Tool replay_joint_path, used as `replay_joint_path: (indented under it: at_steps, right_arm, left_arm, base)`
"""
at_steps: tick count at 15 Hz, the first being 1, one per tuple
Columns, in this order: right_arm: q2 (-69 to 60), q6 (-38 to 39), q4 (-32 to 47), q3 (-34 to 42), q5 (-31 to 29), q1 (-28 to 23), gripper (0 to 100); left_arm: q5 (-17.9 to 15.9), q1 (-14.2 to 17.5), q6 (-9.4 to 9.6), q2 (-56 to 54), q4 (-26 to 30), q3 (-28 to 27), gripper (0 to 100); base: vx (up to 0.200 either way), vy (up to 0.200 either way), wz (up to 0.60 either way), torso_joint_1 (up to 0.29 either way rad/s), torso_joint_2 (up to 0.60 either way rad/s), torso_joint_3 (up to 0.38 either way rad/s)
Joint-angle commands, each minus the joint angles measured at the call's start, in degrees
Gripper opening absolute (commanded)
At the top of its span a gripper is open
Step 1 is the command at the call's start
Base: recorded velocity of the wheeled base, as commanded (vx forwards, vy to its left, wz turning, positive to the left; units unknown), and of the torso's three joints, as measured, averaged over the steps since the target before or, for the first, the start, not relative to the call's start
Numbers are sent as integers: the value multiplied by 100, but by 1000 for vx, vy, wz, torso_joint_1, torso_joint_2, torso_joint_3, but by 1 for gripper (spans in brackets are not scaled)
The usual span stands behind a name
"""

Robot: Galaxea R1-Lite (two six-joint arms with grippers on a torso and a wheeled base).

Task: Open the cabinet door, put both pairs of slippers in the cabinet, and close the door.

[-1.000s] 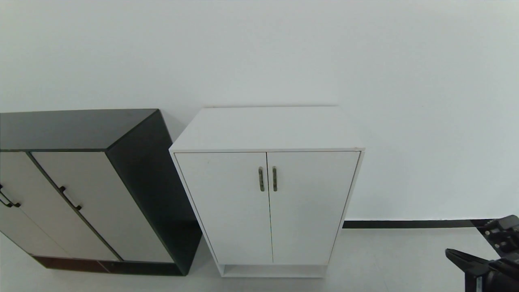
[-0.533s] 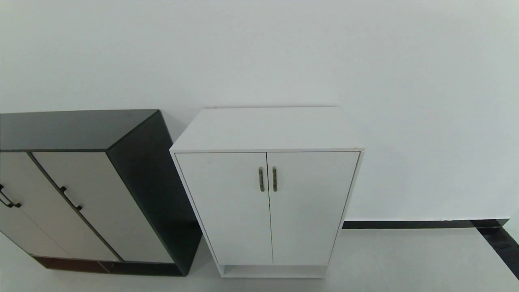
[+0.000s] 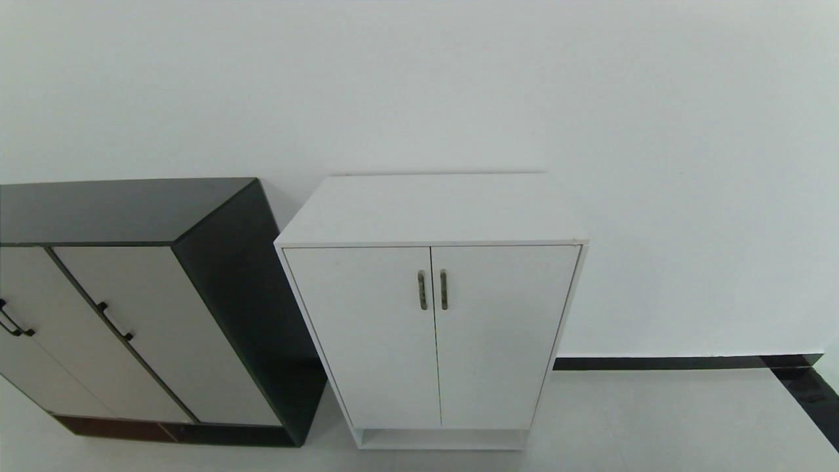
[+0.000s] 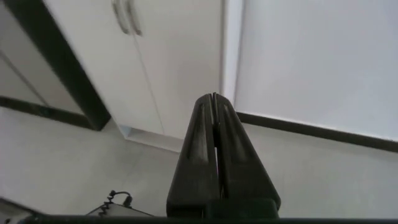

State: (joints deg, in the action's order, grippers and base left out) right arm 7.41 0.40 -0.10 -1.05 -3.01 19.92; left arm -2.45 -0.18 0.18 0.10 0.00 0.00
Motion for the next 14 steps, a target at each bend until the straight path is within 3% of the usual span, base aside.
replay_joint_path:
  at_steps: [1,6,9,11,12,14]
  right_arm:
    - [94,-5,-8,-1,11,161,0]
    - [-82,259,-8,17,2,258,0]
    - [-161,-216,27,96,222,223,0]
    - [-64,-207,27,105,222,3,0]
    - [-38,-216,27,105,222,-630,0]
    - [-82,-207,27,105,222,-1236,0]
  left_arm:
    - [-1,1,-1,-1,0,0,0]
    - [-1,1,-1,-1,0,0,0]
    - [-1,1,-1,-1,0,0,0]
    - [-1,1,-1,-1,0,0,0]
    - [-10,1,-1,-1,0,0,0]
    - [-1,1,-1,-1,0,0,0]
  base:
    - [0,0,0,0,0,0]
    - [0,0,0,0,0,0]
    - [0,0,0,0,0,0]
    - [0,0,0,0,0,0]
    - [0,0,0,0,0,0]
    - [0,0,0,0,0,0]
